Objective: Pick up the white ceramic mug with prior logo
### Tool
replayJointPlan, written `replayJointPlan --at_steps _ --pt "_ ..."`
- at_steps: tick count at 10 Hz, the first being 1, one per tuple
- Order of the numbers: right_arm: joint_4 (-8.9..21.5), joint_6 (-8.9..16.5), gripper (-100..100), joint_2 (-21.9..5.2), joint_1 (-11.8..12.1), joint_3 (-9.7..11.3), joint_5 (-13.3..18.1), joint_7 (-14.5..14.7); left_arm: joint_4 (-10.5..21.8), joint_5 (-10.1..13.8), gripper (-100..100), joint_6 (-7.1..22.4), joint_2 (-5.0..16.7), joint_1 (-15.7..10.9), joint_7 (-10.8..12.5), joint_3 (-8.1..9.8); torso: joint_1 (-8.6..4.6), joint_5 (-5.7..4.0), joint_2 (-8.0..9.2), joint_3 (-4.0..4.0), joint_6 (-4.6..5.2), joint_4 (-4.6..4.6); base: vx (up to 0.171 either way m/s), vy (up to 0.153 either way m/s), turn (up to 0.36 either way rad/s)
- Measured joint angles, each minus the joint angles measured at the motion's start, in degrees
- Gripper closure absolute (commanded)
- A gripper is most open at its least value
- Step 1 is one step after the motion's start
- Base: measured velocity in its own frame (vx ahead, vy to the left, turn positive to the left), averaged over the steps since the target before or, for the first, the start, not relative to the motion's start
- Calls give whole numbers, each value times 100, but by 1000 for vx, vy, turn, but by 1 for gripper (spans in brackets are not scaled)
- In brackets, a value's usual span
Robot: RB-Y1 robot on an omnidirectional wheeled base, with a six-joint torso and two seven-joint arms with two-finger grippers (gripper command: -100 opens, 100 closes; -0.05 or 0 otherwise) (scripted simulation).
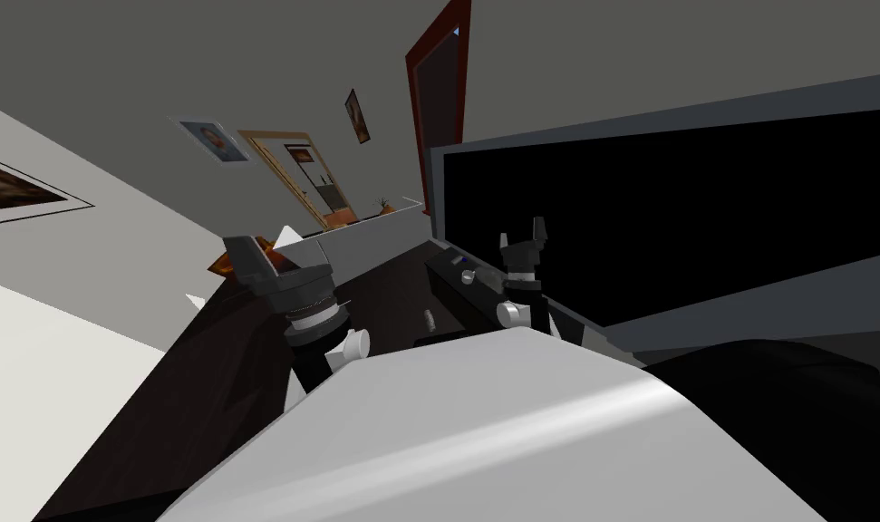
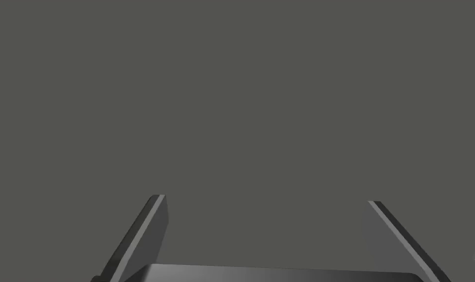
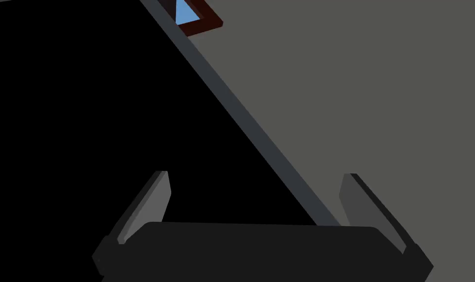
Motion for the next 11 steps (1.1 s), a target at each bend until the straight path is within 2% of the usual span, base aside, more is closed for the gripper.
replayJointPlan --at_steps 5,7,9,11 --pt "362 12 -100 -791 155 151 120 -114 0 0 0 0 0 -1 0 0 -3 -1 22 13 -1 5 -51 -1 34" --pt "757 -102 -100 -1105 279 257 199 -205 0 0 0 0 0 -1 0 0 -2 -1 29 17 -1 6 -81 5 85" --pt "1011 1 -100 -1404 379 352 274 -324 0 0 0 0 0 -1 0 0 1 0 30 18 -1 7 -58 9 75" --pt "1205 -23 -100 -1474 433 409 314 -357 0 0 0 0 0 0 0 0 -1 0 9 6 1 3 -17 2 39"
